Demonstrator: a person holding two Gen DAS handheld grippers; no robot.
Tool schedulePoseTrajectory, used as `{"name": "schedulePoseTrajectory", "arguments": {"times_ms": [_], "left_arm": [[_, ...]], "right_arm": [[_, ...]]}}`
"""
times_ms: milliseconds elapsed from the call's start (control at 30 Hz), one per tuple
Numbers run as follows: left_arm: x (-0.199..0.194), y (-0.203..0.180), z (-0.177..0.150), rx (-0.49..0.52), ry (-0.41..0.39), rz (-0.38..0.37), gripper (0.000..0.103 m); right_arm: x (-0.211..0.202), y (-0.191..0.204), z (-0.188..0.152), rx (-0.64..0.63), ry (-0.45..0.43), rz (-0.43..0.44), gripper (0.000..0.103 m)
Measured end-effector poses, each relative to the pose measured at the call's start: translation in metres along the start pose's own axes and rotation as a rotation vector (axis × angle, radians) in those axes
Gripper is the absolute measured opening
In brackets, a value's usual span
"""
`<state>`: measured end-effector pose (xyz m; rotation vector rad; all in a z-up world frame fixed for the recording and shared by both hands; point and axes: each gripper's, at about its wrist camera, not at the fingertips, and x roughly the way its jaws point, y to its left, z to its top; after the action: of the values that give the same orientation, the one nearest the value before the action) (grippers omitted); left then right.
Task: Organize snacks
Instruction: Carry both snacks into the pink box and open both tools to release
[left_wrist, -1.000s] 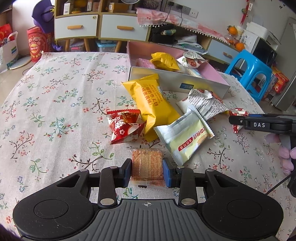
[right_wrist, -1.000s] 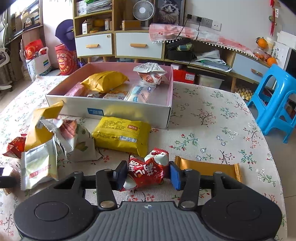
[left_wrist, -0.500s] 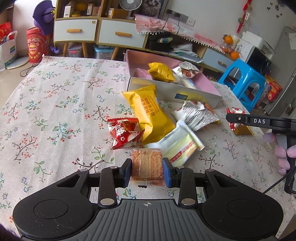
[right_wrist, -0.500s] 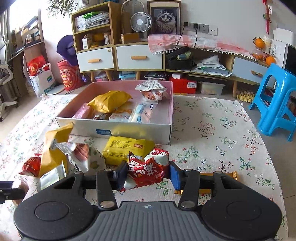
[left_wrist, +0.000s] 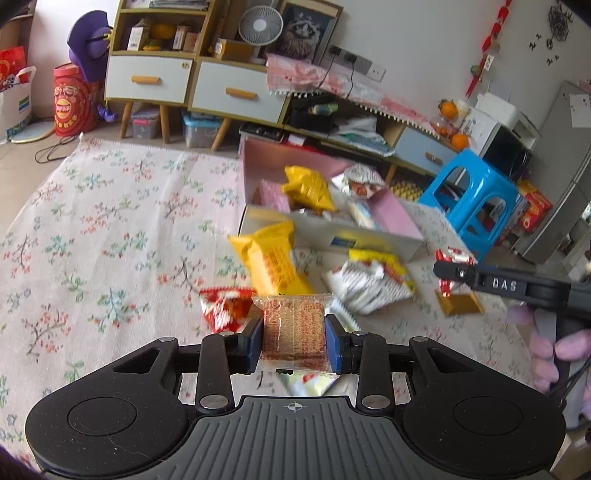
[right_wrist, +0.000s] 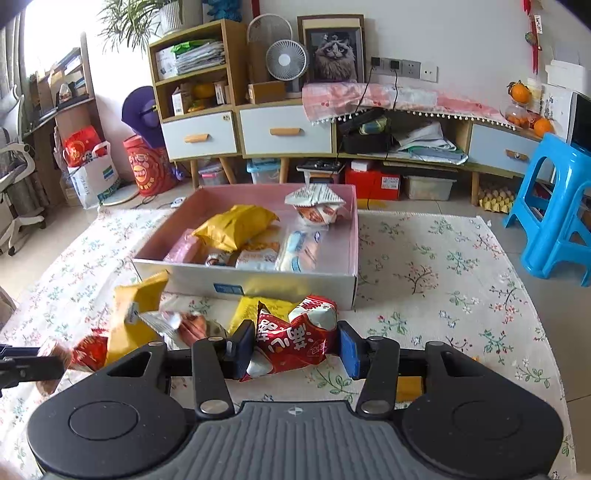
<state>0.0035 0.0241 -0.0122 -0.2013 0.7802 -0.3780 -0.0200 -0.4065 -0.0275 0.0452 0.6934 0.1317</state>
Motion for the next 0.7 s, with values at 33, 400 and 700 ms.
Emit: {"name": "schedulePoseTrajectory", "arguments": {"times_ms": [33,400,700], "left_arm": [[0.0,-0.001,0.003,0.0,-0.008,-0.001,0.032],[0.009,-0.022,0.042,-0.034,-0.065,-0.019,0.032],[0.031,-0.037,0.065,-0.071,-0.091,-0.017,0.032]], "right_arm": [[-0.001,0.0,0.002,0.004,-0.005,0.001,0.036],[-0.009,0.006,0.022,0.059,-0.065,0.005,0.037],[-0.006,0.01,0.039,0.134,-0.102,0.001,0.037]]}}
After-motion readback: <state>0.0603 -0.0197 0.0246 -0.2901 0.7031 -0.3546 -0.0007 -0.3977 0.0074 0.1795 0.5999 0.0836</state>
